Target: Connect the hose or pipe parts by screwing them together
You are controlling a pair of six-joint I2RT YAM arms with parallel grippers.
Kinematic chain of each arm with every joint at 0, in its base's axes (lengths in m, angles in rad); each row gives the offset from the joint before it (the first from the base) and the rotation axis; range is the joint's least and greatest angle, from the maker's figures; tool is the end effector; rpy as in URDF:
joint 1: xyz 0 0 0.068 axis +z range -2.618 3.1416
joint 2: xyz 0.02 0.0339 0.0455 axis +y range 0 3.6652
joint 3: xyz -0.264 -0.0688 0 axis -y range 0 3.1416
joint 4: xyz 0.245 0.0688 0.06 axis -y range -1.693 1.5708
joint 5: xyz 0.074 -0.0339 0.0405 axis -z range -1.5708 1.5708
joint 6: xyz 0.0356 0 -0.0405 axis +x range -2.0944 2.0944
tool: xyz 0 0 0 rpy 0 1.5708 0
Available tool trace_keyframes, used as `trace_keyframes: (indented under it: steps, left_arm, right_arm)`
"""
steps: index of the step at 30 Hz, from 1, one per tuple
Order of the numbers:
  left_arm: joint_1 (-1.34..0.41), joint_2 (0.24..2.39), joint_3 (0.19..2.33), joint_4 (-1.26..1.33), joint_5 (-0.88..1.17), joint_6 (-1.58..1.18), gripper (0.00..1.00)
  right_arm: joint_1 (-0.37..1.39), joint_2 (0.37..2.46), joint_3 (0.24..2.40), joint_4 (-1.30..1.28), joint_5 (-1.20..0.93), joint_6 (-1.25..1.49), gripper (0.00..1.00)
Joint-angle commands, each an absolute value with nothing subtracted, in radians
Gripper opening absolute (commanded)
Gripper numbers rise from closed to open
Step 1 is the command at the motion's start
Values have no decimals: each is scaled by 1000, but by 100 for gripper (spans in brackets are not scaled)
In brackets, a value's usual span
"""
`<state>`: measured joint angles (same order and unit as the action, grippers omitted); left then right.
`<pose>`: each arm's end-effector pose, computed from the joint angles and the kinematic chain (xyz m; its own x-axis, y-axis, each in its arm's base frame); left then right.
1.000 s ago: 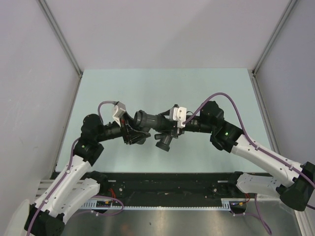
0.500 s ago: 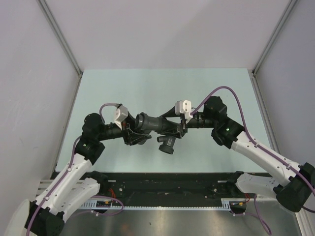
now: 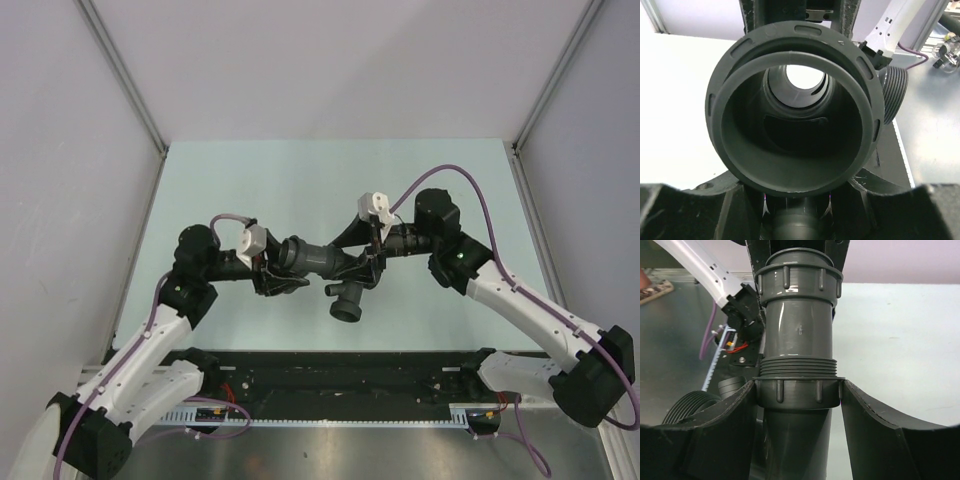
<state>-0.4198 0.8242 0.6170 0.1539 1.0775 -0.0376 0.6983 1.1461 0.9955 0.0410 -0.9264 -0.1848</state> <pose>0.1548 -0.1034 0.3108 -0.0861 0.0189 -0.9961 0.9936 0.0747 -0.0844 0.1787 0.1872 0.3662 0.1005 -0.0598 -0.9931 -0.9933 -0.0629 -0.0967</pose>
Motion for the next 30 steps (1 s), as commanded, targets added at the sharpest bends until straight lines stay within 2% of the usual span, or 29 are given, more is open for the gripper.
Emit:
trace_keyframes:
  steps: [1, 18, 25, 30]
  left_arm:
    - [-495, 876, 624, 127, 1258, 168, 1]
    - [-506, 876, 598, 129, 1295, 354, 1]
    - [-506, 879, 589, 129, 1304, 419, 0]
    - [-505, 865, 574, 127, 1325, 445, 0]
  right_arm:
    - [716, 1178, 1037, 262, -1046, -57, 0]
    - [676, 1244, 1037, 428, -1252, 262, 0]
    - [676, 1270, 1035, 511, -1249, 393, 0]
    - [667, 1299, 1037, 636, -1243, 607, 0]
